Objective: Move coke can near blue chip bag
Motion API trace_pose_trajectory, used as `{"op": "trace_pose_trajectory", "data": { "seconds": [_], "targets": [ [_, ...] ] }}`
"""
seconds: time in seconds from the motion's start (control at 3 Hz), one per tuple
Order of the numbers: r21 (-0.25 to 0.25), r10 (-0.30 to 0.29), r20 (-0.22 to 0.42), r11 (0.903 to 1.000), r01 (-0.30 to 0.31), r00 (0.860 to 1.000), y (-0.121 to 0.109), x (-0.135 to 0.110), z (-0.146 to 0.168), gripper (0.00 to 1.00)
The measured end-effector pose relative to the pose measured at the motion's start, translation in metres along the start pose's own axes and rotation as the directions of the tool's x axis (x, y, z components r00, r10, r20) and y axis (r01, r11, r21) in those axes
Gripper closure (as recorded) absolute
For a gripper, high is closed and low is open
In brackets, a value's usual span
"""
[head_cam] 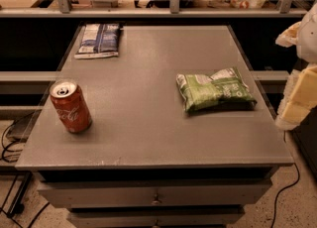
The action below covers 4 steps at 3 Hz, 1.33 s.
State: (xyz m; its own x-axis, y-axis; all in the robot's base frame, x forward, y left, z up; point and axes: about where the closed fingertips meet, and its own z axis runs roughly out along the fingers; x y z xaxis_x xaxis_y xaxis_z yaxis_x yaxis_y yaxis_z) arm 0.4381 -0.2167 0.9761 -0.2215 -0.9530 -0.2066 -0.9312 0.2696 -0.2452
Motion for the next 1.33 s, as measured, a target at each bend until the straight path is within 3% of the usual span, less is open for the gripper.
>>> {"op": "trace_pose_trajectory", "data": {
  "seconds": [0.33, 0.67, 1.0, 1.33],
  "targets": [
    [0.0, 0.0, 0.0, 1.0, 0.0, 1.0, 0.0, 0.0, 0.0, 0.0],
    [-0.006, -0.026, 0.08, 0.9996, 0.026, 0.996, 0.001, -0.01, 0.006, 0.0],
    [-0.014, -0.065, 0.227, 0.9974, 0.07, 0.972, 0.002, -0.032, 0.021, 0.0],
    [-0.022, -0.076, 0.378, 0.9956, 0.091, 0.923, 0.001, -0.066, 0.039, 0.0]
  ]
}}
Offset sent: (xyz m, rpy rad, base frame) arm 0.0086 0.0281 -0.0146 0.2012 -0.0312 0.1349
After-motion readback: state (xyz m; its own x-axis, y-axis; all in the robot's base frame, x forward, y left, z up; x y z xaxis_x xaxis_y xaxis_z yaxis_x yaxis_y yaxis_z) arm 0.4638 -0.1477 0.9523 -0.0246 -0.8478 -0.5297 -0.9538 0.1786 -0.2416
